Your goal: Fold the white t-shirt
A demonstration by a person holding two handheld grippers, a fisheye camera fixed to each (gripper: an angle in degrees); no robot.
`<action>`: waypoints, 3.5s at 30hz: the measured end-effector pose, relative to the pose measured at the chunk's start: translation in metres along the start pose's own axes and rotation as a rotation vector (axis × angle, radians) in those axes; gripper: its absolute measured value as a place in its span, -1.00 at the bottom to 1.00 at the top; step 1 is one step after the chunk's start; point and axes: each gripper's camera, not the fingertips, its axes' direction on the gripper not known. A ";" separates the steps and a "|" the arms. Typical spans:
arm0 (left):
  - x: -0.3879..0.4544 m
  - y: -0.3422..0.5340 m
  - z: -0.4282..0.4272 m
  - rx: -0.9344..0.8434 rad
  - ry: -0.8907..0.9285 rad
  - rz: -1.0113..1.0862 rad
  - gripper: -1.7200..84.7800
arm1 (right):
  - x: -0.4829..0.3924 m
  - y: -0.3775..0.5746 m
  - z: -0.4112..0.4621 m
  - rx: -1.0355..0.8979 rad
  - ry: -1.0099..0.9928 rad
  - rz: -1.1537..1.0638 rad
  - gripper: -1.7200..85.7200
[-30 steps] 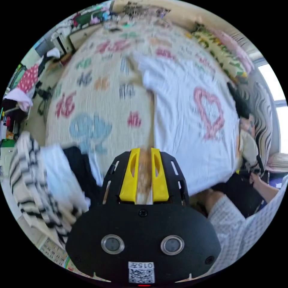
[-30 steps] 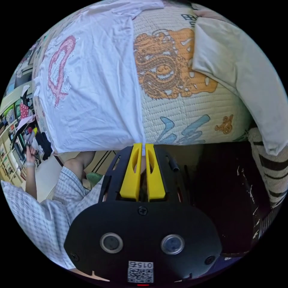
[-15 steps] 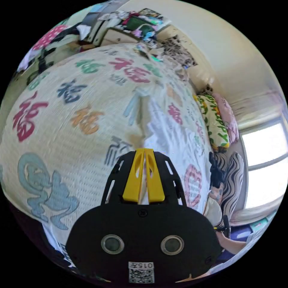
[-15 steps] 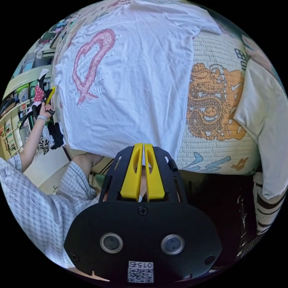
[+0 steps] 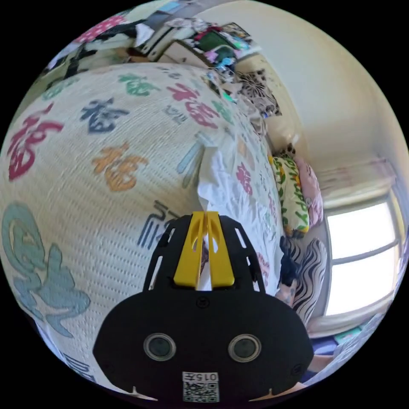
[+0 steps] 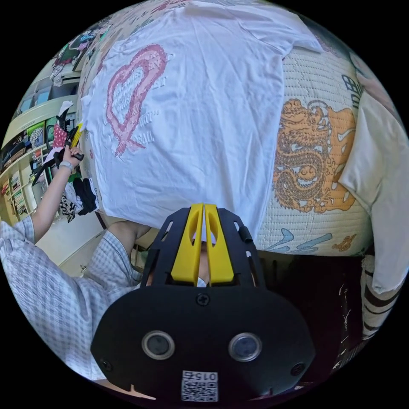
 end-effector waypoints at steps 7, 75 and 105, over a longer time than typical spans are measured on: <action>-0.020 -0.022 -0.023 0.179 0.086 -0.089 -0.73 | 0.018 -0.016 -0.068 0.206 -0.061 0.046 -0.88; 0.037 0.180 0.105 -0.491 -0.222 0.445 -0.81 | -0.019 0.039 -0.101 0.197 0.033 -0.073 -0.78; -0.073 0.316 0.203 -0.523 -0.234 0.568 -0.89 | 0.074 0.218 -0.064 0.350 -0.157 -0.032 -0.88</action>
